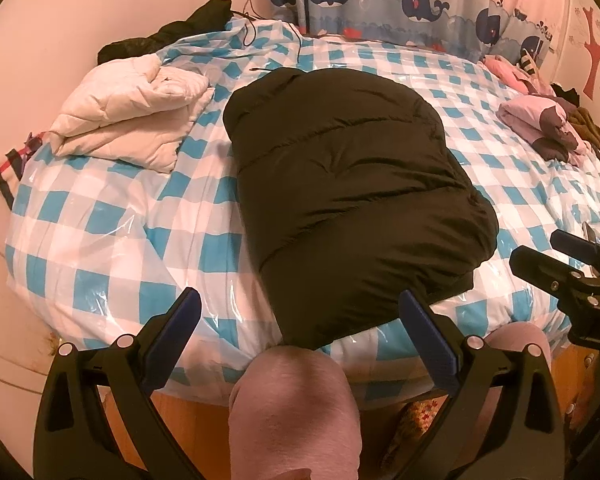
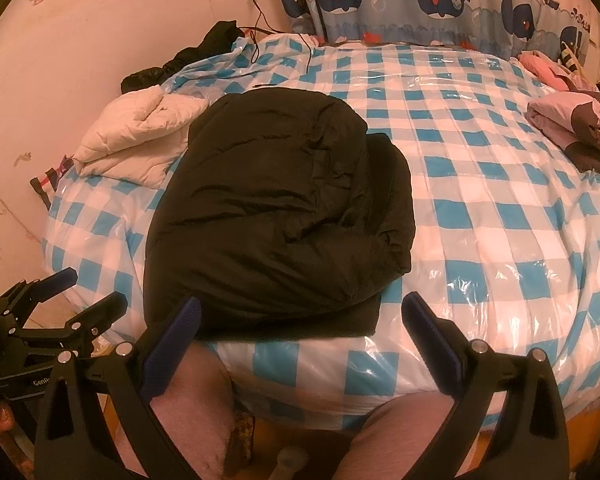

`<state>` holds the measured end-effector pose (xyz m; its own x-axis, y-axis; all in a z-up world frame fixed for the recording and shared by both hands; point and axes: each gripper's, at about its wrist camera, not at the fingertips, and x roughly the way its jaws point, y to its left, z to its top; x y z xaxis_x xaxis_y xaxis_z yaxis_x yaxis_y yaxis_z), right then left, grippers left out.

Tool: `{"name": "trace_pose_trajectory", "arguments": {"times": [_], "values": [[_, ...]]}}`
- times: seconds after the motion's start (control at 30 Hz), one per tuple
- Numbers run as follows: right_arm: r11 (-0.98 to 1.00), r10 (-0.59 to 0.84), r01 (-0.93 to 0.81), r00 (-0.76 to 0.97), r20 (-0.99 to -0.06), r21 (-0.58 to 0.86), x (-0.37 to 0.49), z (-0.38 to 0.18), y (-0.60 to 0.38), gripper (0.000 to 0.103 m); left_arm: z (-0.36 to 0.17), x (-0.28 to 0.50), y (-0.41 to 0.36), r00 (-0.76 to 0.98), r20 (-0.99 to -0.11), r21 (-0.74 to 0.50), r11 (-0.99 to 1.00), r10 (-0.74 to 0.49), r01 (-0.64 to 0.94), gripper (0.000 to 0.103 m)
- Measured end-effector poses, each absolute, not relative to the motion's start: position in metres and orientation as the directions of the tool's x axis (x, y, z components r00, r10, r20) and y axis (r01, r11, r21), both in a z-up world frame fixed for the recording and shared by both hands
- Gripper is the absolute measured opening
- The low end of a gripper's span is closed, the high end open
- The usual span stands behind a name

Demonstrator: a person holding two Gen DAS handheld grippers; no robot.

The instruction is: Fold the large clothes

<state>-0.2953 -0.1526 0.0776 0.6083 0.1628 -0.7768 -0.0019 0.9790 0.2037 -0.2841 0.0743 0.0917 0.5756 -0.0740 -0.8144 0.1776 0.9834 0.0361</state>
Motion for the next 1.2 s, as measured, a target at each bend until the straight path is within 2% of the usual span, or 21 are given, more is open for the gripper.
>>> {"name": "trace_pose_trajectory", "arguments": {"times": [1.2], "values": [[0.977,0.172,0.000,0.601,-0.781,0.215,-0.2979,0.0719,-0.1553,0.096,0.0952,-0.2813,0.0711,0.571,-0.817,0.034,0.980,-0.087,0.197,0.095]]}}
